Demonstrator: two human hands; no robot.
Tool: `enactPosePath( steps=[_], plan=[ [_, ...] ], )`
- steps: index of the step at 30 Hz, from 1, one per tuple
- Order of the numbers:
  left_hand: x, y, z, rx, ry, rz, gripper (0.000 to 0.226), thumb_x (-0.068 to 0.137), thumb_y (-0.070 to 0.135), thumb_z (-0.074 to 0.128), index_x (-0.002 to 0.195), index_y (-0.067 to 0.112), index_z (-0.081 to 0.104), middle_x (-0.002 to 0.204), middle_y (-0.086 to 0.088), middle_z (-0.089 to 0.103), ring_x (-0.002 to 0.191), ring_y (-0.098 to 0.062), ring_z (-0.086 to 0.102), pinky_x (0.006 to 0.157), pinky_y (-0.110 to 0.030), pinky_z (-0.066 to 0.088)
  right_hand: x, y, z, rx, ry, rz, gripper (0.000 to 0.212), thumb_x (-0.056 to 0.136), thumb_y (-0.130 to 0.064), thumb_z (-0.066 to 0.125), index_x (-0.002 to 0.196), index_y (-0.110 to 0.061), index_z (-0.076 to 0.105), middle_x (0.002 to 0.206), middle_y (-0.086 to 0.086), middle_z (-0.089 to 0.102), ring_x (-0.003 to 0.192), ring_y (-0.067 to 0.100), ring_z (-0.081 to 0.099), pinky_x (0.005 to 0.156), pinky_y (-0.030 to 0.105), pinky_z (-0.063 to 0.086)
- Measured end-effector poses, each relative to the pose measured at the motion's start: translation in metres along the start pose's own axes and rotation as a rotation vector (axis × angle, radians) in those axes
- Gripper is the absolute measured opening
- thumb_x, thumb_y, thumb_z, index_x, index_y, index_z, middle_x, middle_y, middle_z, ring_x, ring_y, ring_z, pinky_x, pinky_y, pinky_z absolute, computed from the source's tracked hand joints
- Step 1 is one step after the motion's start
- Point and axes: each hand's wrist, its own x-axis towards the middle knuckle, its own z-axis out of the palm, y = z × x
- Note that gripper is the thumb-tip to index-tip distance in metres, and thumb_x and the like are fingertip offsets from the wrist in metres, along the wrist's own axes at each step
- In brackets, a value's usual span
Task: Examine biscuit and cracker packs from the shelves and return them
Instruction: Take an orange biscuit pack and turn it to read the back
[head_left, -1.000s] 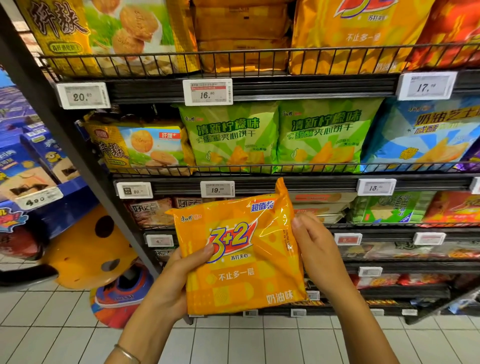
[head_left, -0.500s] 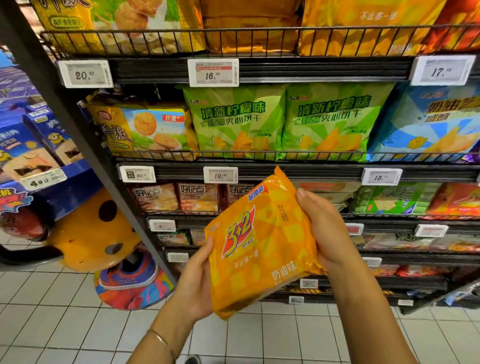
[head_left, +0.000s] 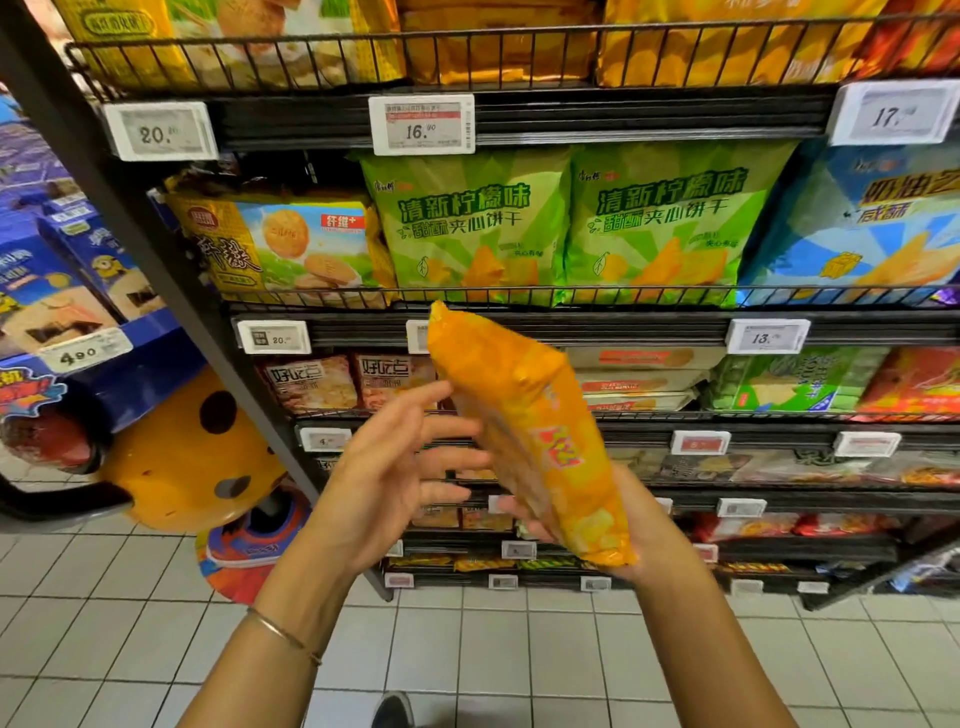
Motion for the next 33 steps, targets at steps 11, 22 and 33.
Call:
enactPosePath(
  steps=[11, 22, 33],
  plan=[
    [0.035, -0.023, -0.012, 0.277, 0.070, -0.075, 0.097, 0.056, 0.071, 0.092, 0.137, 0.026, 0.062, 0.139, -0.006, 0.066, 0.129, -0.030, 0.061, 0.107, -0.050, 0.047, -0.010, 0.039, -0.015, 0.198, -0.084, 0.100, 0.076, 0.078, -0.055, 0.066, 0.130, 0.001, 0.068, 0.120, 0.032, 0.068, 0.088, 0.046, 0.075, 0.054, 0.042, 0.064],
    [0.032, -0.025, 0.018, -0.046, -0.100, -0.226, 0.093, 0.064, 0.058, 0.092, 0.141, 0.016, 0.060, 0.135, -0.017, 0.069, 0.122, -0.039, 0.068, 0.101, -0.062, 0.055, -0.045, 0.061, -0.004, 0.023, 0.249, -0.331, 0.038, 0.092, -0.047, 0.070, 0.116, -0.020, 0.080, 0.115, 0.012, 0.078, 0.106, 0.030, 0.076, 0.081, 0.043, 0.062],
    [0.043, -0.061, 0.068, -0.010, -0.237, -0.605, 0.056, 0.082, 0.062, 0.073, 0.128, 0.030, 0.073, 0.127, -0.012, 0.075, 0.114, -0.038, 0.073, 0.091, -0.067, 0.057, -0.112, 0.065, -0.010, -0.243, 0.604, -0.586, 0.079, 0.077, -0.047, 0.086, 0.145, -0.025, 0.052, 0.137, 0.006, 0.069, 0.123, 0.032, 0.068, 0.088, 0.043, 0.061]
  ],
)
